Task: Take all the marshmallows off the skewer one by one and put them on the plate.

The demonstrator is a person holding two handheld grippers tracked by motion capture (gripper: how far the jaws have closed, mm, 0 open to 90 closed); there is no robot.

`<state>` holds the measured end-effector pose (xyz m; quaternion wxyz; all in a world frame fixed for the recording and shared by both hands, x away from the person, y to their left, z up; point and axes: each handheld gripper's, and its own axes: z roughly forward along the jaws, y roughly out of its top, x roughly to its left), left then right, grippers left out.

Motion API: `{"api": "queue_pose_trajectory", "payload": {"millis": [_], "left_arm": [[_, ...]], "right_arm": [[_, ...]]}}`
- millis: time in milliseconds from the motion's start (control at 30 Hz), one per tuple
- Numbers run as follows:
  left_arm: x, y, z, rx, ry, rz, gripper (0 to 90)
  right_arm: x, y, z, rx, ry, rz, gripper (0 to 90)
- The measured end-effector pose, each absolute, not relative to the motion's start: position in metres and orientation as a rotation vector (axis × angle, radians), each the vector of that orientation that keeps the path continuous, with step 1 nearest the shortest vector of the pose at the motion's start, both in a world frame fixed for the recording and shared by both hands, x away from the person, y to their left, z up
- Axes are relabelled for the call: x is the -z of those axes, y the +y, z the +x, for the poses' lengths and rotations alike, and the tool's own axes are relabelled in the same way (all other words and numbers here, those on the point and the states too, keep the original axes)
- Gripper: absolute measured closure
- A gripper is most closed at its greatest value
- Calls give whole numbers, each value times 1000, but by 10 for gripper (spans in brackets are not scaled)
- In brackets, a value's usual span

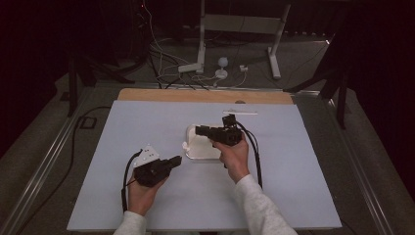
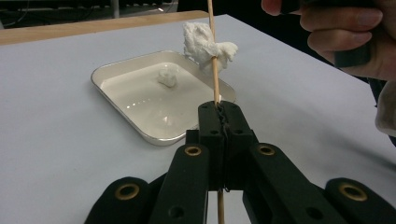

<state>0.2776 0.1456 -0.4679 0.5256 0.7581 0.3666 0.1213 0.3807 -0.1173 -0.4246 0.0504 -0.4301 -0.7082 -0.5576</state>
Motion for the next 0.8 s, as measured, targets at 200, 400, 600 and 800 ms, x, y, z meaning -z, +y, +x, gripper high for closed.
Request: {"api": "queue_pose_trajectory", "payload": {"millis": [200,400,600,800], "left_arm": [[468,147,277,-297,880,1830,900],[471,161,279,-281,929,1784,900],[471,157,279,-282,933,1777,900],[474,158,281,-272,953,1777,899]], "right_arm": [[424,-122,384,1710,-2143,-1347,810],[409,-157,393,1774,-2129,-1422,808],[414,-150,390,1647,-2400,-1408,784],[432,-143,396,1528,-2495,-1451,760]]}}
